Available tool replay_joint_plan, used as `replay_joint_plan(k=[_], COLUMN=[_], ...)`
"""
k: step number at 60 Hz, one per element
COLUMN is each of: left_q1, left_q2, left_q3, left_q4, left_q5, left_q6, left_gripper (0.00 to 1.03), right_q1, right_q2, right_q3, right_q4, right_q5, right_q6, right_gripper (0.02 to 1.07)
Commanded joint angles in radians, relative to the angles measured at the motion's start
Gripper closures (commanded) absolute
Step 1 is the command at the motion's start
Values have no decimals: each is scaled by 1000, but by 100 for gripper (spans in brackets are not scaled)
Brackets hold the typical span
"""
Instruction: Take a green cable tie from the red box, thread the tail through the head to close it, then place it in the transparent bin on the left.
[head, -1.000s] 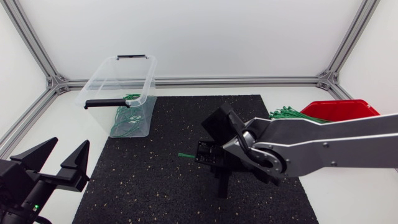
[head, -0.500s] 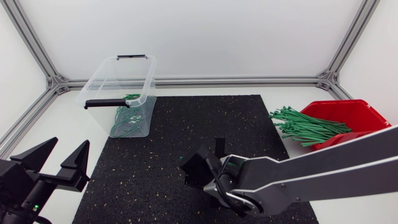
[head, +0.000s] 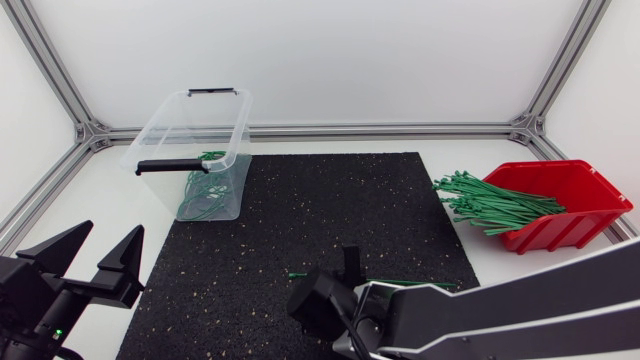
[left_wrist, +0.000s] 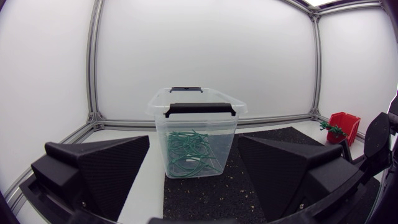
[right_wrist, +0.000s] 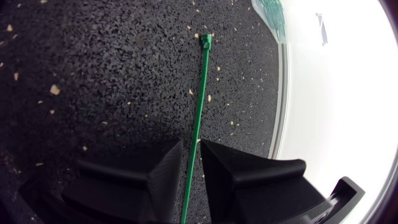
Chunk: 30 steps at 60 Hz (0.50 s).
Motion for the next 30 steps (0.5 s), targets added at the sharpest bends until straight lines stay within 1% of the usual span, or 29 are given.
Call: replay_joint_plan(k=[1,5,8,12,16,22,30], left_q1=[2,3,2,0,0,0,2], left_q2=[-5,-5,-5,-5,-5,-5,-5], left_q3=[-39,-39,-39,-39,-39,-39,-39], left_q4=[-17,-17,-17,-17,-16,-17,-17], left_q5=[-2,-2,-2,-2,-2,-2,-2], left_q6=[-21,-21,-21,-21,-21,-21,-21], left_gripper=[4,4,4,4,4,4,4], right_q1=[15,4,-14,-48,-112,-195,-254], right_q2=[-67,-140,-180,-223,-234,-208,-144], right_q3=[-34,-32,-22,3,43,101,188], right_q4=[-85,-136,-162,-199,-220,-229,-271], right_q5=[-70,-107,-123,-182,-229,-317,-449], right_q6=[12,13,13,15,16,21,44], right_gripper=[52,40,38,38,30,30,30])
